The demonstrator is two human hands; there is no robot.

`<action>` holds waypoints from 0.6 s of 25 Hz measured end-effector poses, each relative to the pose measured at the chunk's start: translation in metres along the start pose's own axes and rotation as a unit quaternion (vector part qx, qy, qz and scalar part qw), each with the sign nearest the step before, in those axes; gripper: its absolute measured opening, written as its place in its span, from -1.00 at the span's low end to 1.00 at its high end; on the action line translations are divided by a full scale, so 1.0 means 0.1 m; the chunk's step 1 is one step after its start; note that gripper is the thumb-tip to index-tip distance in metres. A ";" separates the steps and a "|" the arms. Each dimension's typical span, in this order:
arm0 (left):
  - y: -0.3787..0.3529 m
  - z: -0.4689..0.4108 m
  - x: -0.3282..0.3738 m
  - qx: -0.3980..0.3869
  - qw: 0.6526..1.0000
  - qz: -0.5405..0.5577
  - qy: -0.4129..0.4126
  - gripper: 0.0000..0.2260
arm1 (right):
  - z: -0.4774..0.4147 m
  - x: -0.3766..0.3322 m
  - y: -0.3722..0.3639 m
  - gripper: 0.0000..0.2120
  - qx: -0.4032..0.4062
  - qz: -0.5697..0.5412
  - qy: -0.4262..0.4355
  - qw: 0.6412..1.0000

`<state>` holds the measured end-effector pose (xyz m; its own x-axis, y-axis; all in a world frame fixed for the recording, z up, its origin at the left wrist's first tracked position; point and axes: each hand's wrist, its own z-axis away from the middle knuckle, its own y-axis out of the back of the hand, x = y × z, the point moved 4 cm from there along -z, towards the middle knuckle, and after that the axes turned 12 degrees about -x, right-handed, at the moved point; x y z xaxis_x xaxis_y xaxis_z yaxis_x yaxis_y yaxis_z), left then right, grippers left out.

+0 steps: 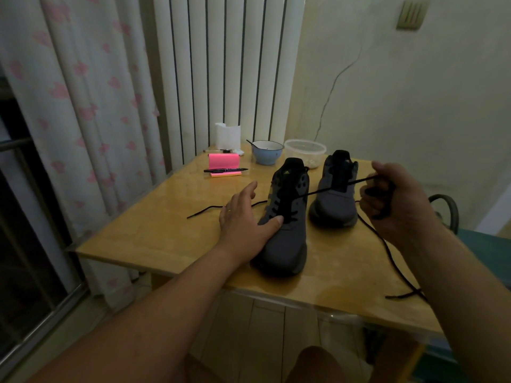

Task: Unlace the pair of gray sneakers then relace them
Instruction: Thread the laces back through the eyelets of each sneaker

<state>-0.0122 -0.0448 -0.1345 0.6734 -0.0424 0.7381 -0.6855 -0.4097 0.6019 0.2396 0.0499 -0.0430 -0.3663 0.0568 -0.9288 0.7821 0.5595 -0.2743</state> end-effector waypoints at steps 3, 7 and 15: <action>-0.02 -0.01 -0.01 -0.012 1.000 0.000 0.007 -0.28 | 0.08 0.14 0.10 -0.62 -0.029 0.219 -0.090 0.971; -0.05 -0.09 -0.05 -0.065 0.996 0.049 0.020 -0.45 | 0.24 0.40 0.10 -0.77 -0.160 0.588 -0.241 0.755; -0.01 -0.57 -0.37 -0.210 0.972 -0.085 0.062 -0.66 | 0.01 0.41 -0.46 -0.76 -0.043 0.679 0.004 0.733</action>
<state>-0.0521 0.0088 -0.1456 0.7666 0.1147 0.6317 -0.6367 0.0089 0.7711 0.1889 0.0261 -0.0686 0.7180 0.6136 -0.3286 0.3932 0.0320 0.9189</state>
